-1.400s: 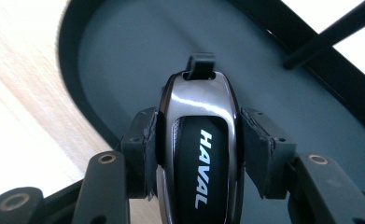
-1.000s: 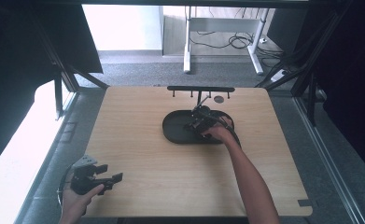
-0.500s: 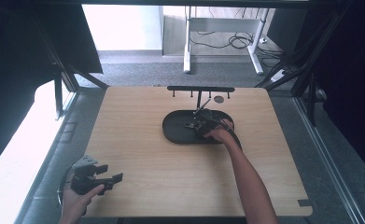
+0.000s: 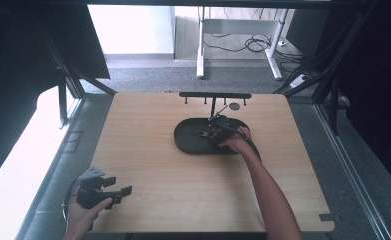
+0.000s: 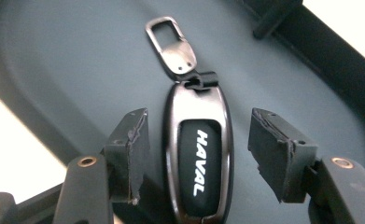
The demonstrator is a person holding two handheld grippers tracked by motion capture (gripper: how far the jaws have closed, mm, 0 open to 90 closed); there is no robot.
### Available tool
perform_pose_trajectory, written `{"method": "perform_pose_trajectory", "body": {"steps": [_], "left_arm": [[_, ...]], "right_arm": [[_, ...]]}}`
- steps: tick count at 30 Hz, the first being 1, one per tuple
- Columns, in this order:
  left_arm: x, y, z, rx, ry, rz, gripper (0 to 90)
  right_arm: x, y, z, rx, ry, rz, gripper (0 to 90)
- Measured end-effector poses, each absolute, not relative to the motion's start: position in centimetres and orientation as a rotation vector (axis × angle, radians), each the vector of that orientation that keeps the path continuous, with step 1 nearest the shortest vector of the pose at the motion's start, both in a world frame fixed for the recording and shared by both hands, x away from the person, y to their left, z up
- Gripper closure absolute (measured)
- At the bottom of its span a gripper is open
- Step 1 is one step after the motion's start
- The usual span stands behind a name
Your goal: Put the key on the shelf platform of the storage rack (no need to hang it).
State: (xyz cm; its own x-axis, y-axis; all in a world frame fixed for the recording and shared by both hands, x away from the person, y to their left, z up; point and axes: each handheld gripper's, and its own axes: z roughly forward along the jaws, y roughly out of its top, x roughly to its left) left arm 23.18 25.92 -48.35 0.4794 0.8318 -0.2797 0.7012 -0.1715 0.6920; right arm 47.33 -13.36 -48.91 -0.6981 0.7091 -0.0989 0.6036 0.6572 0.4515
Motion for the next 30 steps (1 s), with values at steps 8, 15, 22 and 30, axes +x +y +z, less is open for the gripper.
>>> {"method": "perform_pose_trajectory", "body": {"steps": [8, 15, 22, 30], "left_arm": [[23.1, 25.8, -48.3, 1.924, 1.273, 0.207, 21.9], [23.1, 25.8, -48.2, 1.926, 1.270, 0.208, 21.9], [23.1, 25.7, -48.2, 1.930, 1.264, 0.207, 21.9], [23.1, 25.3, -48.2, 1.936, 1.262, 0.201, 21.9]], "right_arm": [[44.4, -13.3, -46.7, 0.960, 2.617, 0.671, 37.4], [41.6, -14.0, -45.3, 0.927, 2.612, 0.773, 37.4], [38.3, -15.1, -44.8, 0.895, 2.614, 0.870, 37.3], [33.8, -17.0, -46.5, 0.894, 2.621, 0.973, 37.3]]}}
